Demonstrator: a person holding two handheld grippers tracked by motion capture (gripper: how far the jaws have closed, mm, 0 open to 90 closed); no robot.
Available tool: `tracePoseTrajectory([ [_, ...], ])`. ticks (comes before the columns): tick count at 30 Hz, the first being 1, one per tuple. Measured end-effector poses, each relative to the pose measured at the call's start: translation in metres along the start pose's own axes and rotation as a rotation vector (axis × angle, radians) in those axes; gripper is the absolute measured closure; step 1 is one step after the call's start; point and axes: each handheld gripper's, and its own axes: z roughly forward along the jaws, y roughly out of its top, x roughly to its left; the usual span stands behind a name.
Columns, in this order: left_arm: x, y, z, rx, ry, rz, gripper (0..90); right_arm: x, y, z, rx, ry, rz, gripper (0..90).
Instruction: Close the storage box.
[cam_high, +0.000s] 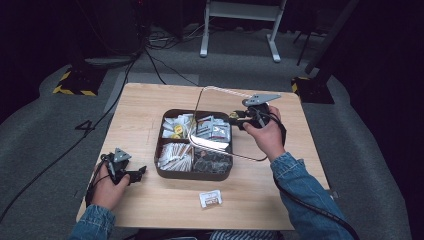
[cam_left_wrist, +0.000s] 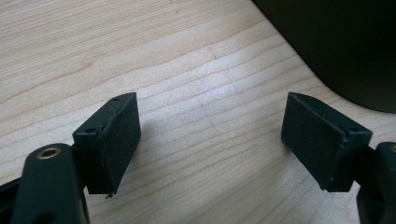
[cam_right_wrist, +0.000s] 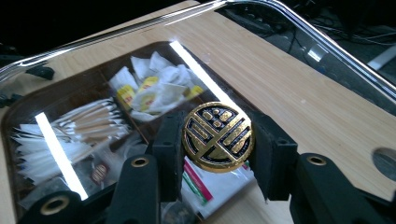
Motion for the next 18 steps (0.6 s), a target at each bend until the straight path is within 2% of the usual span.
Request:
tracePoseTrajectory([
  [8, 0.0, 0.0, 0.0, 0.0, 0.0, 0.0, 20.3, 0.02, 0.012, 0.024, 0.002, 0.063, -0.025, 58.7],
  [13, 0.0, 0.0, 0.0, 0.0, 0.0, 0.0, 20.2, 0.027, 0.014, 0.036, 0.011, 0.088, -0.037, 58.7],
  [18, 0.0, 0.0, 0.0, 0.0, 0.0, 0.001, 20.2, 0.037, 0.013, 0.058, 0.036, 0.113, -0.041, 58.7],
])
